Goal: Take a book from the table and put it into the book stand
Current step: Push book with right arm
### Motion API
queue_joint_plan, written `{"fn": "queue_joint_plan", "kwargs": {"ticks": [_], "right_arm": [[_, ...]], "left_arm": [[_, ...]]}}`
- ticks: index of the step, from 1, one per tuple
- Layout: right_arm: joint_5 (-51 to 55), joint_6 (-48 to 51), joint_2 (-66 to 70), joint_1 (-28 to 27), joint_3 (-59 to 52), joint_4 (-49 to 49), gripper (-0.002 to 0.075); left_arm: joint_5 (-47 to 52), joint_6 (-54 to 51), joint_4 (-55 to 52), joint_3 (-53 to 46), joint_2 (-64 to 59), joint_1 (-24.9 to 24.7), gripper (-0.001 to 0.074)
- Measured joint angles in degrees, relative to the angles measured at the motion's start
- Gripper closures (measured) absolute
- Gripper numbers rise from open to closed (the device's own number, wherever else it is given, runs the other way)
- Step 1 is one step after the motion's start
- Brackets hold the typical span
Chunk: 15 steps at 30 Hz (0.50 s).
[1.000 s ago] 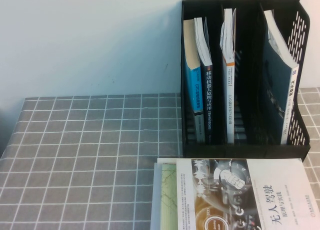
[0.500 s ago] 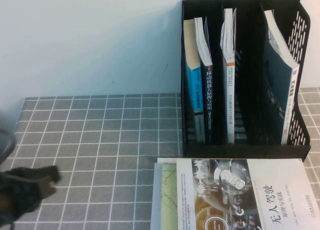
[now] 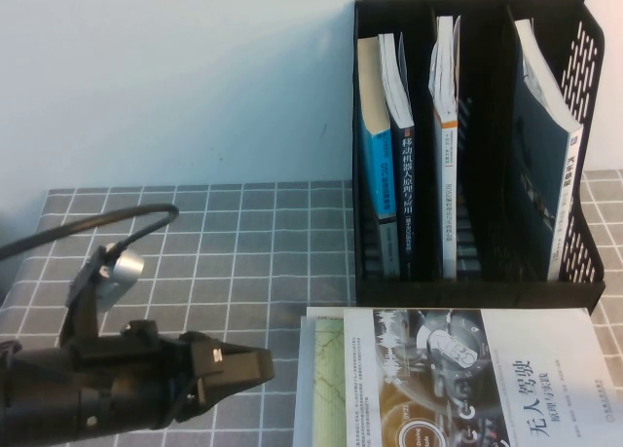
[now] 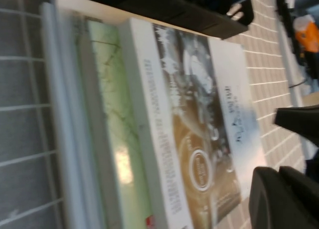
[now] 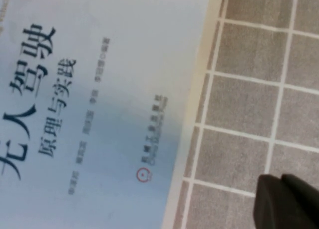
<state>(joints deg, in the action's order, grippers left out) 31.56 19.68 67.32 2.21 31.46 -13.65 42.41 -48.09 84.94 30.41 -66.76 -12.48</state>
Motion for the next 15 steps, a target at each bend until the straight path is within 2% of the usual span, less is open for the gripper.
{"fn": "queue_joint_plan", "kwargs": {"ticks": [7,15], "right_arm": [[-2.4,8.1,7.2,4.0,0.7,-11.7,0.0729],[-4.0,10.2,8.9,8.9,3.7,-20.0,0.0729]], "left_arm": [[5.8,-6.8,9.2,0.3,-4.5,0.0,0.0736],[7.7,-8.0,11.5,0.3,-10.1,0.0,0.0736]]}}
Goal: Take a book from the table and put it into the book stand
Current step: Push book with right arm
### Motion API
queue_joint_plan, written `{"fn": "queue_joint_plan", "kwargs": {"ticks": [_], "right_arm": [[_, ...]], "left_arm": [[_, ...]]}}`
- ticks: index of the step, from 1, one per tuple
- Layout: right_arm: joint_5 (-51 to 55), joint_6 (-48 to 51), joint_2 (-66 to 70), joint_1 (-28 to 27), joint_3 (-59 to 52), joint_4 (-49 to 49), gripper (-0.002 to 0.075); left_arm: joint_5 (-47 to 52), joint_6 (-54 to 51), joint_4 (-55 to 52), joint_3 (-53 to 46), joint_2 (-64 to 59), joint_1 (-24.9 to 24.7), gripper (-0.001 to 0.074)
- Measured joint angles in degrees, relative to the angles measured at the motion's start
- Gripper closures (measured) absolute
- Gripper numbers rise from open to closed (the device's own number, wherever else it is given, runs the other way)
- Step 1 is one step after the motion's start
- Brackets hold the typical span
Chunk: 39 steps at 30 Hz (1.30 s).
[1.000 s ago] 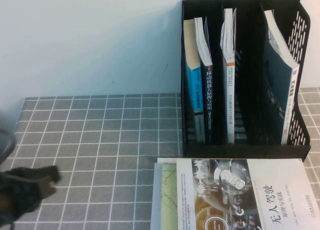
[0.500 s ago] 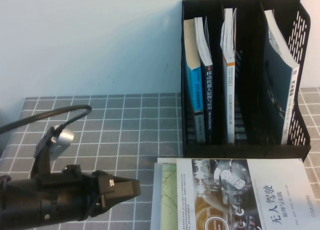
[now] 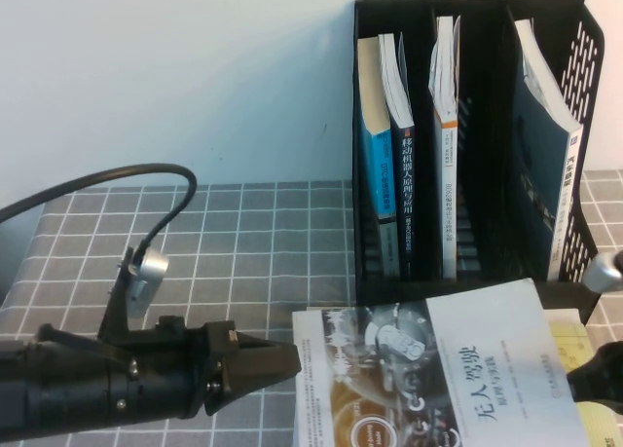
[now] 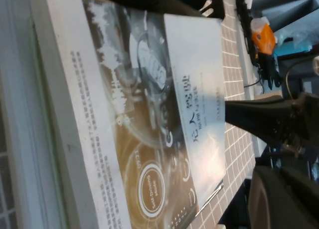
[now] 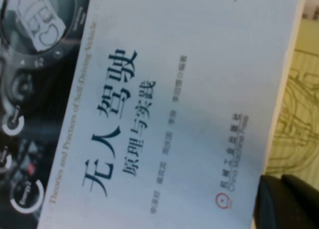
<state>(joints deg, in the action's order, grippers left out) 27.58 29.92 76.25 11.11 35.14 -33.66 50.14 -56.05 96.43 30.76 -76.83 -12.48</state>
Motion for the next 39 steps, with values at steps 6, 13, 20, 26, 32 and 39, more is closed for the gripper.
{"fn": "queue_joint_plan", "kwargs": {"ticks": [6,13,20,26,32,39], "right_arm": [[-2.1,0.7,4.4,2.5,0.4,-3.9,0.0729],[-3.5,5.7,7.6,5.0,1.1,-11.3,0.0729],[-3.8,8.9,8.1,5.2,1.1,-14.4,0.0729],[-3.9,9.2,8.1,5.2,1.1,-14.7,0.0729],[-3.8,10.8,8.4,5.2,1.1,-17.4,0.0729],[-2.2,14.8,8.5,5.4,1.0,-22.2,0.0729]], "left_arm": [[10.4,-0.2,0.0,1.0,-6.2,4.1,0.0584],[15.0,-0.4,-1.3,3.8,-13.6,14.3,0.0202],[15.1,-2.0,-4.7,4.6,-19.3,15.6,0.0157],[13.2,-3.9,-5.0,4.6,-25.1,13.6,0.0153],[14.5,-6.3,-2.9,4.7,-30.8,10.6,0.0153],[14.8,-8.9,-1.0,4.7,-34.6,9.6,0.0153]]}}
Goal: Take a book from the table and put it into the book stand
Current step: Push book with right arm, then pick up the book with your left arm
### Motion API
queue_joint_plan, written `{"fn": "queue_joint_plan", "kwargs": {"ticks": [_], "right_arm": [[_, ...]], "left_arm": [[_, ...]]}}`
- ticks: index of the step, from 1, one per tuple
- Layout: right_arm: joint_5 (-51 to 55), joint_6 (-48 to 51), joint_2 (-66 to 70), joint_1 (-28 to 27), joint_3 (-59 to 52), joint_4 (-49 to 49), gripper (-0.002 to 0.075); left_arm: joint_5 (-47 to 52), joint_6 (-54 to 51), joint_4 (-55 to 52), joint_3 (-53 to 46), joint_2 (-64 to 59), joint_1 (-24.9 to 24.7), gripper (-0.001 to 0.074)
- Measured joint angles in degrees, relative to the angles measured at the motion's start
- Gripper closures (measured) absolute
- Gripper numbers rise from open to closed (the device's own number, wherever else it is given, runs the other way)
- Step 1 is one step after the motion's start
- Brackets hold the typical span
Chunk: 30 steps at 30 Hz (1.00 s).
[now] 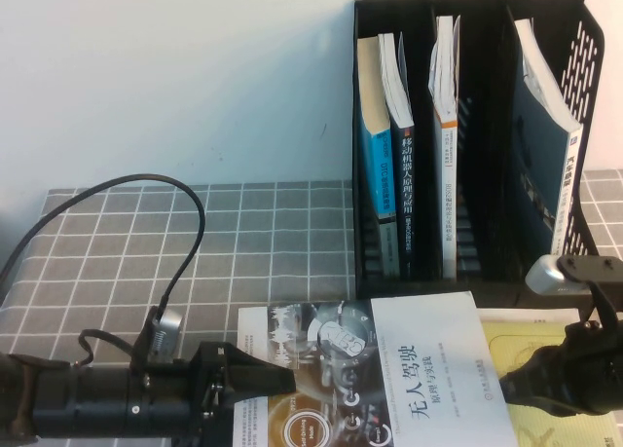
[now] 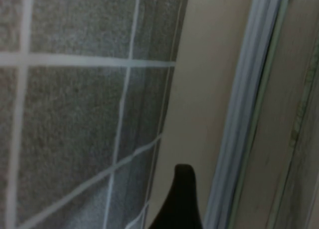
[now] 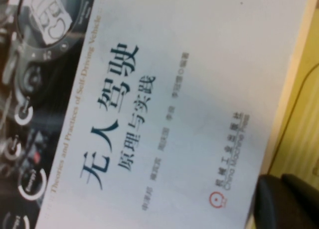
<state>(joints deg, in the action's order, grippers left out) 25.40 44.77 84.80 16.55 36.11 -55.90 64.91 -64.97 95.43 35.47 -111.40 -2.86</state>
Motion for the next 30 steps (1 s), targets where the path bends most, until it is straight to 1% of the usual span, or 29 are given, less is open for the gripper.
{"fn": "queue_joint_plan", "kwargs": {"ticks": [2,4,6,11,12,15,18,22,25,27,30], "right_arm": [[0.0,0.4,0.0,0.0,0.0,-0.1,0.0729],[0.0,1.2,0.0,0.0,0.0,-0.1,0.0729],[0.0,1.5,0.0,0.0,0.0,0.5,0.0729],[0.4,1.5,-0.9,0.0,0.0,4.4,0.0729],[0.5,1.5,-1.5,0.0,0.0,5.3,0.0729],[0.5,0.3,-5.4,0.0,0.0,9.6,0.0729],[1.5,-3.4,-10.7,-0.3,0.3,15.7,0.0729],[3.6,-10.0,-18.8,-2.2,1.4,24.1,0.0729],[5.9,-13.0,-24.9,-4.1,2.7,28.6,0.0729],[6.6,-14.4,-28.1,-5.0,3.6,30.8,0.0729],[7.0,-16.4,-32.0,-6.1,4.9,33.2,0.0729]], "left_arm": [[-0.1,-0.2,0.0,0.0,-0.1,0.0,0.0176],[-0.1,-0.4,0.0,0.0,-0.1,0.0,0.0232],[-0.1,-0.4,-0.1,0.0,-0.1,0.0,0.0318],[2.4,-0.8,-0.1,0.1,-0.1,0.0,0.0604],[2.7,-0.8,-0.1,0.2,0.0,0.1,0.0633],[2.1,-0.4,-0.8,0.2,2.0,0.1,0.0637],[0.4,1.5,-2.0,0.2,6.6,0.1,0.0637],[-1.1,6.4,-3.0,0.6,15.9,0.1,0.0637],[-1.5,11.6,-5.4,3.4,23.6,-0.1,0.0637],[-1.8,15.2,-6.9,6.2,27.7,-1.4,0.0637],[-3.6,21.8,-9.6,12.6,32.9,-5.2,0.0637]]}}
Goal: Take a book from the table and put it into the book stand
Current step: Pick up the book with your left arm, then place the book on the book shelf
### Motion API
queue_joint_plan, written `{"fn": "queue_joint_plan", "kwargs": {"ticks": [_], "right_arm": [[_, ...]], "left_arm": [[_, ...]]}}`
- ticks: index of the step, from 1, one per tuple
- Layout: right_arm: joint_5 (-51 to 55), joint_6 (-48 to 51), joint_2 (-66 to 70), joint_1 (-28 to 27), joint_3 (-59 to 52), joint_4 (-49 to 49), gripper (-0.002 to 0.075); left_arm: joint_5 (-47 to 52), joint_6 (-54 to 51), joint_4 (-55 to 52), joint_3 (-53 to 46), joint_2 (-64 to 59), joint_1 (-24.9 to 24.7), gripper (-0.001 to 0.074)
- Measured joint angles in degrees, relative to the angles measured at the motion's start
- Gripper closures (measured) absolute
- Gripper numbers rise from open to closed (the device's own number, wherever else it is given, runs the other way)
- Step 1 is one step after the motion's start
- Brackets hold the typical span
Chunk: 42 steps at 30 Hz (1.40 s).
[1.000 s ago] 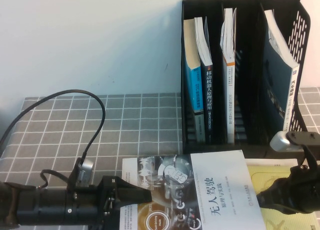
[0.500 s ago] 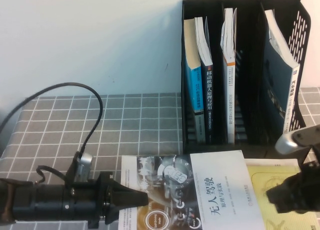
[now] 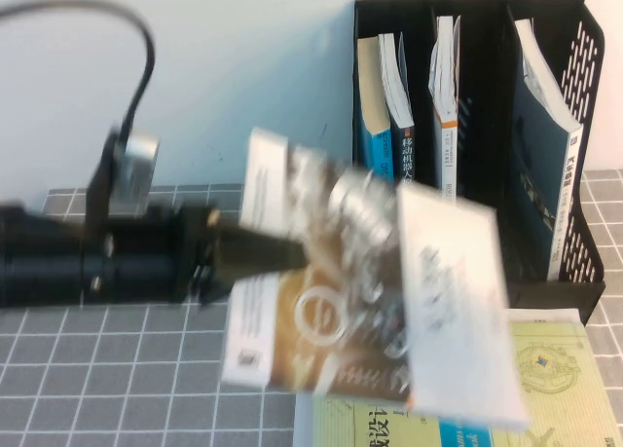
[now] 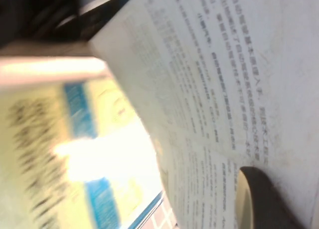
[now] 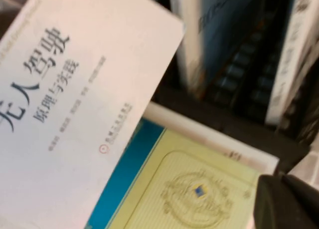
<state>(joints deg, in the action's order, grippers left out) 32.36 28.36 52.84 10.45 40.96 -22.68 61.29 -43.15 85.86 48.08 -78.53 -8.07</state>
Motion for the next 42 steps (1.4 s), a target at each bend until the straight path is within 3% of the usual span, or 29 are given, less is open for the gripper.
{"fn": "queue_joint_plan", "kwargs": {"ticks": [8,14,21,30,42], "right_arm": [[0.0,-3.8,-4.2,-0.5,2.2,5.5,0.0729],[-0.2,-5.9,-4.3,-0.5,2.3,6.9,0.0729],[-1.9,-6.5,-4.3,-0.5,2.3,7.1,0.0729],[-4.5,-6.1,-4.3,-0.5,2.3,7.2,0.0729],[-6.6,-6.0,-4.3,-0.5,2.3,7.2,0.0729]], "left_arm": [[-12.2,21.7,-17.4,22.8,1.8,-13.4,0.0637],[-7.6,38.0,-35.7,39.3,-6.1,-17.9,0.0637],[3.4,46.0,-45.0,53.5,-14.6,-19.1,0.0638],[7.7,52.0,-50.7,60.8,-19.9,-19.2,0.0638],[-6.3,60.0,-52.6,62.7,-23.7,-19.7,0.0638]]}}
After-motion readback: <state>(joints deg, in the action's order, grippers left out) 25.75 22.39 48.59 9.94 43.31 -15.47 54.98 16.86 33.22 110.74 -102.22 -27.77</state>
